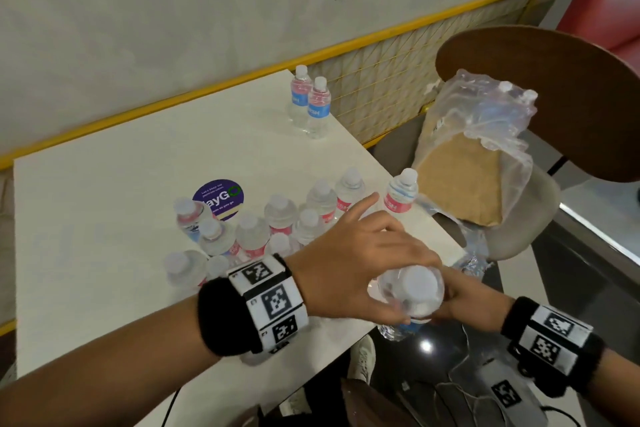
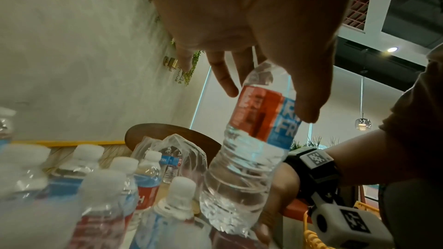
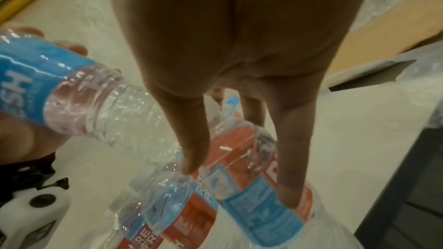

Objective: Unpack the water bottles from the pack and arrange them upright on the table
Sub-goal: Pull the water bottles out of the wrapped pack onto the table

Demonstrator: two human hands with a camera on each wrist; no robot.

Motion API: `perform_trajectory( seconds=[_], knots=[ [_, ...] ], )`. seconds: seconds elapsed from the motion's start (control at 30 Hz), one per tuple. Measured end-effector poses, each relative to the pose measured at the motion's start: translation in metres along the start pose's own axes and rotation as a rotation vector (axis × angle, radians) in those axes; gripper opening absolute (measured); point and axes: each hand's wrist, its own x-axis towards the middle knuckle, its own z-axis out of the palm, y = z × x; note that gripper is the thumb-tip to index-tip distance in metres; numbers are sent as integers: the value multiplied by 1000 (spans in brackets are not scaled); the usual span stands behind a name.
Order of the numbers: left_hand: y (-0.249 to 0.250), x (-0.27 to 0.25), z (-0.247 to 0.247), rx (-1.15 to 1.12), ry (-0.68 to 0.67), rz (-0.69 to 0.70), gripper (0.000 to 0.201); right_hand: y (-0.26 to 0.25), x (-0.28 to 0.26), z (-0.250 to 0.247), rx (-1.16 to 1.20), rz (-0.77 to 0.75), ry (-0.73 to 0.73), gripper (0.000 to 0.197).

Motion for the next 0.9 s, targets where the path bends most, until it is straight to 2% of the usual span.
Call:
perform_trajectory(
  seconds=[0.13, 0.2, 0.27, 0.37, 0.6, 0.67, 0.8, 0.9],
  knots=[
    [11, -19, 0, -105, 106, -21, 57, 5, 11, 8, -43, -38, 93, 97],
    [15, -29, -2, -178, 149, -41, 57, 5, 18, 8, -10, -14, 126, 110],
    [18, -41, -5, -238, 180, -63, 60, 2, 24, 9, 14, 0, 145, 113],
    [14, -58, -6, -262, 165, -99, 61, -4, 35, 15, -47, 20, 142, 106],
    [-4, -88, 1, -63, -64, -129, 46, -15, 46, 25, -9, 45, 175, 92],
    [-13, -97, 9, 19, -124, -163, 50, -12, 48, 26, 31, 55, 169, 95],
    [-34, -112, 30, 206, -268, -161, 54, 0, 48, 34, 80, 33, 132, 119],
    [-46, -118, 39, 330, -316, -150, 57, 5, 52, 42, 154, -2, 136, 117]
  ],
)
